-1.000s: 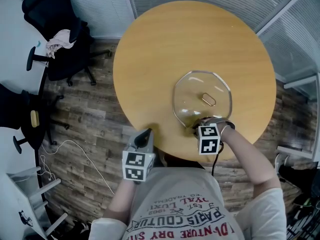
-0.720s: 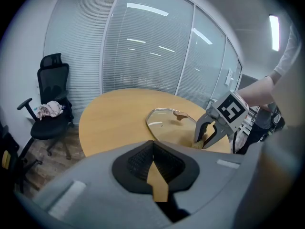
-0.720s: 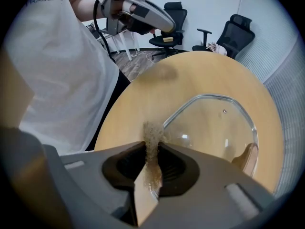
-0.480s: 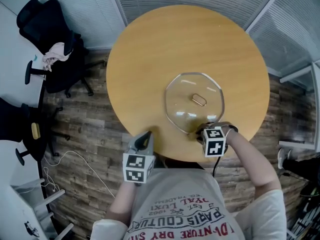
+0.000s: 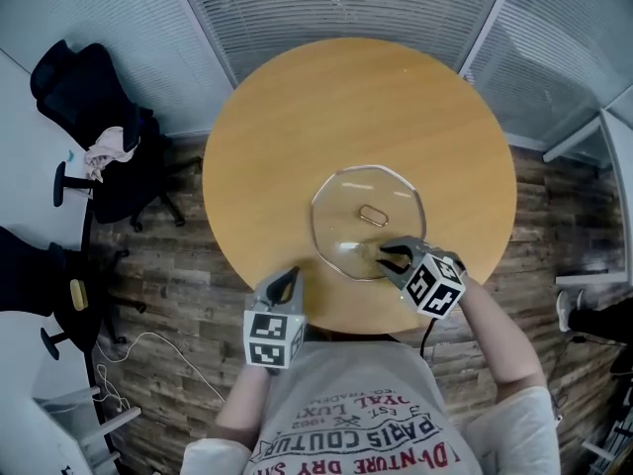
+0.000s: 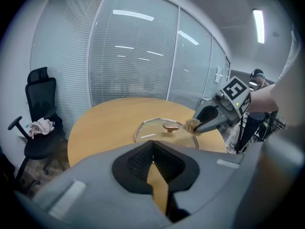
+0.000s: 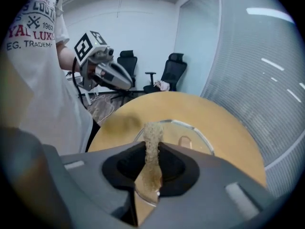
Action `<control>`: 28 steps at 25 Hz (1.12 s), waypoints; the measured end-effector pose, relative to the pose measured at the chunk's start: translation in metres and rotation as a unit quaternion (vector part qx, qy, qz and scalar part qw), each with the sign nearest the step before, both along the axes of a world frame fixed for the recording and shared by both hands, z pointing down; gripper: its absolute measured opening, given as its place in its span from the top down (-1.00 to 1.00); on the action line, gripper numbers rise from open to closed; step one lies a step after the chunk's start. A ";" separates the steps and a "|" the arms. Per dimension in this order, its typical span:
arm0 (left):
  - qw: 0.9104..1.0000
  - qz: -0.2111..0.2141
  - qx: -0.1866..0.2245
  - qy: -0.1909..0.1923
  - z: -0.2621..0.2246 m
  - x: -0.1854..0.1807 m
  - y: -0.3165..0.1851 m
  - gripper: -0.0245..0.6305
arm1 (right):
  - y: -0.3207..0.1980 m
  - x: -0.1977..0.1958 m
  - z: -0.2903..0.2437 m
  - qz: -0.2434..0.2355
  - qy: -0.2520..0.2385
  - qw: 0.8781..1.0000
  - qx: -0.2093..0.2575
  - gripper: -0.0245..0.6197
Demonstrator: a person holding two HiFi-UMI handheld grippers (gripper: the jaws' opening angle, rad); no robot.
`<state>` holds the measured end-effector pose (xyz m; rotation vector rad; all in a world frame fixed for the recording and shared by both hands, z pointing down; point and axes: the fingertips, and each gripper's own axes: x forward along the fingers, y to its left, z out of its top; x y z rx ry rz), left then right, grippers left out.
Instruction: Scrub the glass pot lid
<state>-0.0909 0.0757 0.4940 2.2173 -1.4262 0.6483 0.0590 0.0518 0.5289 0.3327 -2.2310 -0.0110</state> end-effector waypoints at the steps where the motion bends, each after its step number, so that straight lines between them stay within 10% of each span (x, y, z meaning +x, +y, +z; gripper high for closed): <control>1: 1.000 0.004 0.004 0.000 -0.004 0.004 -0.002 0.90 | -0.007 0.000 -0.011 0.019 -0.022 0.999 0.021 0.69; 5: 0.999 0.019 0.027 0.006 -0.020 0.021 -0.014 0.90 | -0.036 0.011 -0.056 0.126 -0.116 0.981 0.089 0.69; 13: 0.996 0.043 0.082 0.015 -0.061 0.041 -0.040 0.91 | -0.054 0.053 -0.121 0.326 -0.255 0.899 0.146 0.69; 22: 0.980 0.055 0.192 0.022 -0.126 0.053 -0.052 0.90 | -0.037 0.088 -0.167 0.417 -0.314 0.829 0.201 0.69; 28: 0.957 0.055 0.281 0.035 -0.167 0.055 -0.047 0.90 | -0.017 0.093 -0.182 0.428 -0.340 0.811 0.210 0.70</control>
